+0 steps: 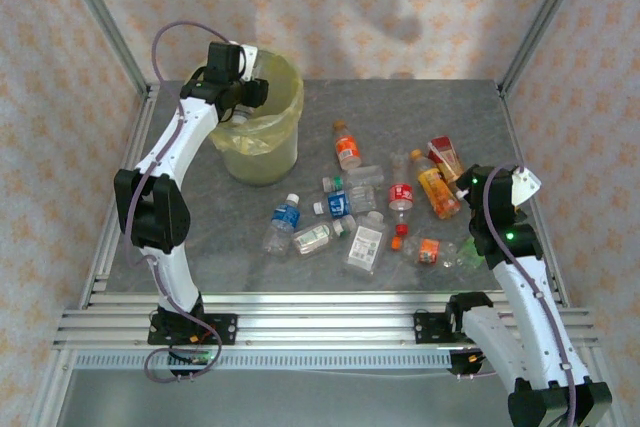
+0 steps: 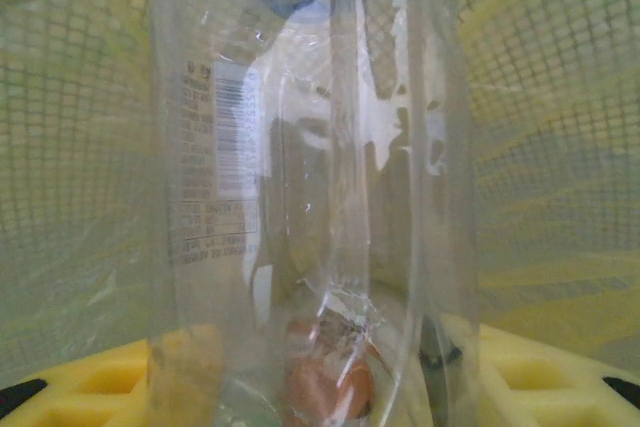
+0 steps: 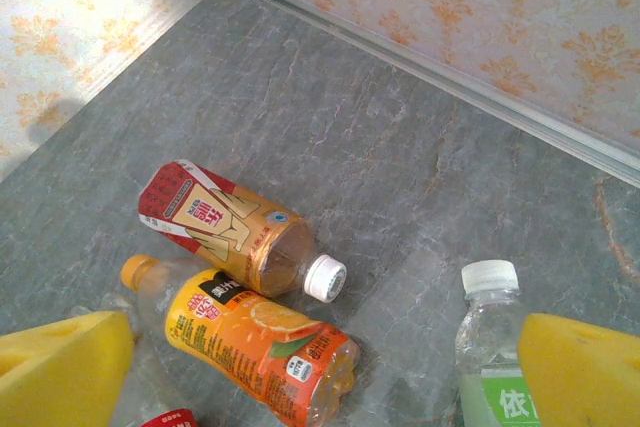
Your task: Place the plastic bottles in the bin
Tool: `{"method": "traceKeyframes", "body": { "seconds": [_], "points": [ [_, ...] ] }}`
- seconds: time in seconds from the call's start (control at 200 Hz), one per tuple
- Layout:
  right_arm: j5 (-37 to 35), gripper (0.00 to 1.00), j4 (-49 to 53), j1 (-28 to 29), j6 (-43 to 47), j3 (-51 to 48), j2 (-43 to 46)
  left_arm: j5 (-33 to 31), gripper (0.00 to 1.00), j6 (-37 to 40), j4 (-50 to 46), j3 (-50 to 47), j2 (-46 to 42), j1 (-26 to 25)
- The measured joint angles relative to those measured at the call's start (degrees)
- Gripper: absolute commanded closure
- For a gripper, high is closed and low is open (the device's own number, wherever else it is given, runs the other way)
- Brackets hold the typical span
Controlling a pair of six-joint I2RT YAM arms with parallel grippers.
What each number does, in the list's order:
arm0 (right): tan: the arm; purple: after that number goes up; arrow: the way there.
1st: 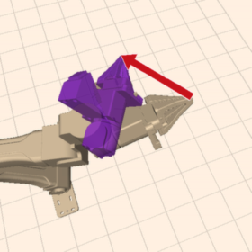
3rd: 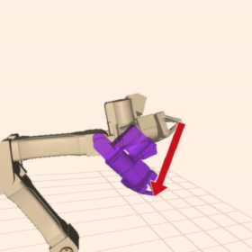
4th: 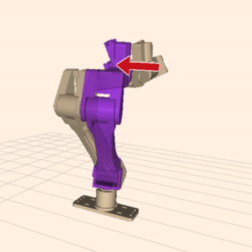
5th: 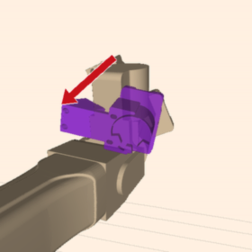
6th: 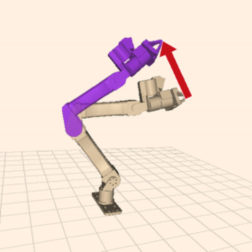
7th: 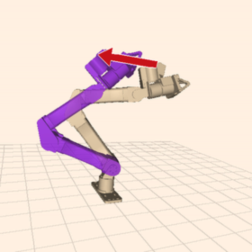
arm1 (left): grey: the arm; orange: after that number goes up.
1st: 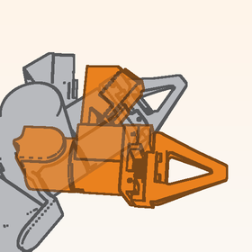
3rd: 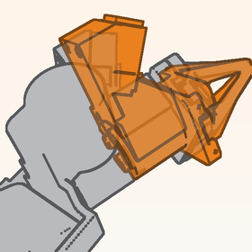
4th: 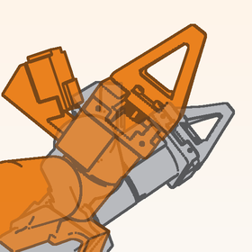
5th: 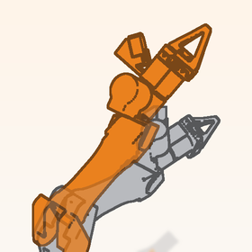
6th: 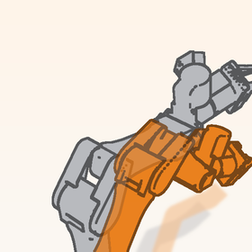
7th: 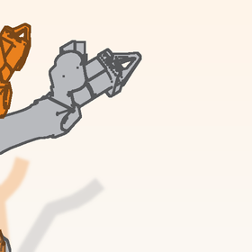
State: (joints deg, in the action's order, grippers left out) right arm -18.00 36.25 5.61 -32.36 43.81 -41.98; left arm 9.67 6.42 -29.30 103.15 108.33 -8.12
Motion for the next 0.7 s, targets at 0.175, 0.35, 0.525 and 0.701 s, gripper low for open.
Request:
{"method": "traceKeyframes", "body": {
  "seconds": [0.175,0.35,0.525,0.701],
  "points": [
    [0.0,0.01,0.0,0.0,-0.04,0.0,0.0,0.04,0.38,1.42,-1.42,-0.02,0.02,0.0],
    [0.0,0.01,0.0,0.0,-0.07,0.0,0.0,-0.07,0.36,2.99,-3.63,-0.02,0.22,-0.02],
    [0.0,0.01,0.0,0.0,-0.24,0.0,0.0,-1.11,0.31,4.46,-5.79,-0.04,1.29,0.0],
    [0.0,0.01,0.0,0.0,-0.24,0.0,0.0,-1.38,0.28,5.25,-7.82,-0.04,3.63,-0.02]
  ]
}}
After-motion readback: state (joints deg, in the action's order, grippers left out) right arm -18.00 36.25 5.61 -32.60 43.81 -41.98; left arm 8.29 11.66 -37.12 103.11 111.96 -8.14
